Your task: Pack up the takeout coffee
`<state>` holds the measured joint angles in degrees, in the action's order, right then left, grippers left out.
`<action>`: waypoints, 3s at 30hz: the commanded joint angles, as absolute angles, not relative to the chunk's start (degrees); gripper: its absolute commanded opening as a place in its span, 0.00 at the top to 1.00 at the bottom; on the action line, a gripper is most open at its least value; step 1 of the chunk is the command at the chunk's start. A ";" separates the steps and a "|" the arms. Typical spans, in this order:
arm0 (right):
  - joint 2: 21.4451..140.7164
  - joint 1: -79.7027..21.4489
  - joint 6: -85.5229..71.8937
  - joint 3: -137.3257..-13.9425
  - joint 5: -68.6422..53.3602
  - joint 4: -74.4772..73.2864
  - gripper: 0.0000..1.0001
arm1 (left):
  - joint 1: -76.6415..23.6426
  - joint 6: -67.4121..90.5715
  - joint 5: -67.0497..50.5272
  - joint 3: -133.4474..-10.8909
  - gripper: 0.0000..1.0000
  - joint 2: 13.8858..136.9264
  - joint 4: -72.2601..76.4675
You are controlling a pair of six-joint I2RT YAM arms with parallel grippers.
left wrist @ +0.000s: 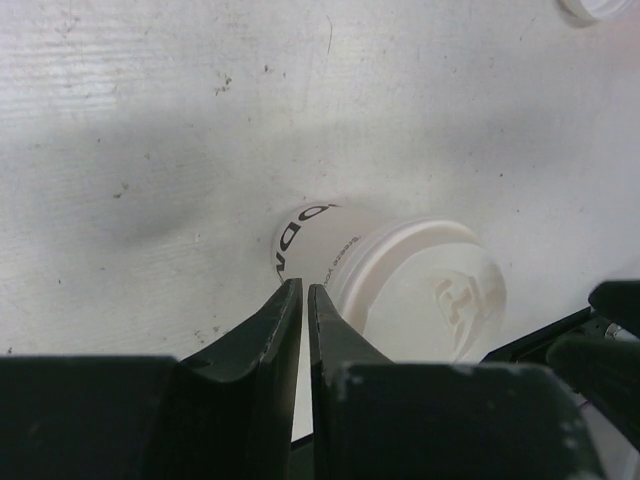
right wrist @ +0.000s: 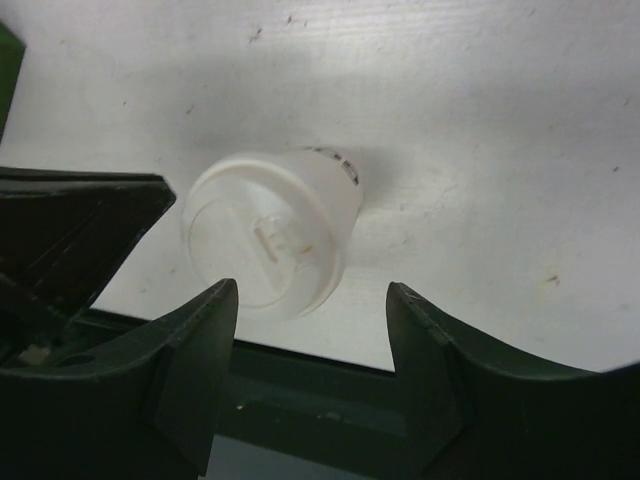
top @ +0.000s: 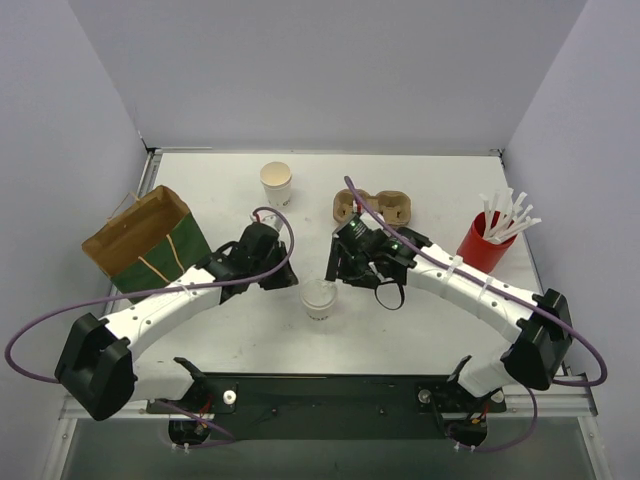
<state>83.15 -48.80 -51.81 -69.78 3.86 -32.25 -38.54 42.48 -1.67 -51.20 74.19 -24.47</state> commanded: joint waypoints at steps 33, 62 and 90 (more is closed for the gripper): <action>103.36 -54.58 -94.83 -98.43 1.59 -69.35 0.30 | -39.99 45.44 2.20 -44.21 0.84 60.91 -21.97; 110.04 -51.42 -97.12 -99.75 -2.55 -65.31 0.21 | -36.04 42.63 -1.49 -44.30 0.84 58.98 -22.33; 110.92 -51.94 -94.84 -97.21 -3.52 -65.13 0.28 | -35.16 42.36 -2.11 -43.68 0.84 58.97 -21.97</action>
<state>110.37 -51.44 -95.74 -98.87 -4.12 -61.49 -35.57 43.00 -1.69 -42.00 60.10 -22.94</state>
